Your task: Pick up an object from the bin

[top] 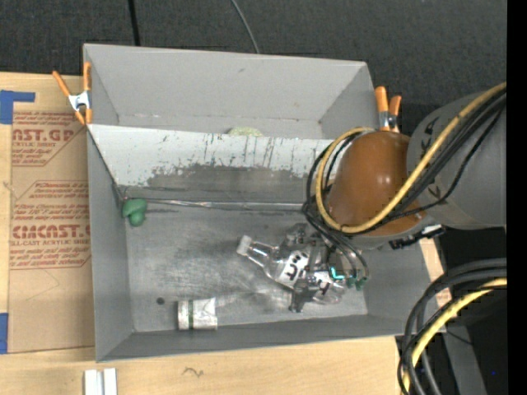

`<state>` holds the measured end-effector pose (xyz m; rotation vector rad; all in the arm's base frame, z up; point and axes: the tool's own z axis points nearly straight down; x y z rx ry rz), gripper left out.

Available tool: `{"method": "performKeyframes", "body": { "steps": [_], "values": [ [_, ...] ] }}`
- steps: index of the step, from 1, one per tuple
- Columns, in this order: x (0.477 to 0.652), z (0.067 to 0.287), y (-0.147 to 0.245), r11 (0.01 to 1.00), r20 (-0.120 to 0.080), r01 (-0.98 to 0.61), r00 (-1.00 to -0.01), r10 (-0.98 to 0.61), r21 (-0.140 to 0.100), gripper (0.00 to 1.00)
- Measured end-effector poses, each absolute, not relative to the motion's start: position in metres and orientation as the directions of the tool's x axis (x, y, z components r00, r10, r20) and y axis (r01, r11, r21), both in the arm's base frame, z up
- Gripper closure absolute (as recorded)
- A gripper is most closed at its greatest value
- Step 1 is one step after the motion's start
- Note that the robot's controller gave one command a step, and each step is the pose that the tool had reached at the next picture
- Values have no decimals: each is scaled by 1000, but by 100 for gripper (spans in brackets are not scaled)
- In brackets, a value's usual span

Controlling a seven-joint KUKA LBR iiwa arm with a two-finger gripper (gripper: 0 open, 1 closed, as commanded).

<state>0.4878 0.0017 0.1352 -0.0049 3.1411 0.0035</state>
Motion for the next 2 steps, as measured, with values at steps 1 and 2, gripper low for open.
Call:
{"method": "performKeyframes", "body": {
  "steps": [1,2],
  "values": [
    [489,137,1,1000,-5,-2,-1000,-2,1,0],
    [551,77,-38,995,3,100,-995,100,6,100]
  ]
}}
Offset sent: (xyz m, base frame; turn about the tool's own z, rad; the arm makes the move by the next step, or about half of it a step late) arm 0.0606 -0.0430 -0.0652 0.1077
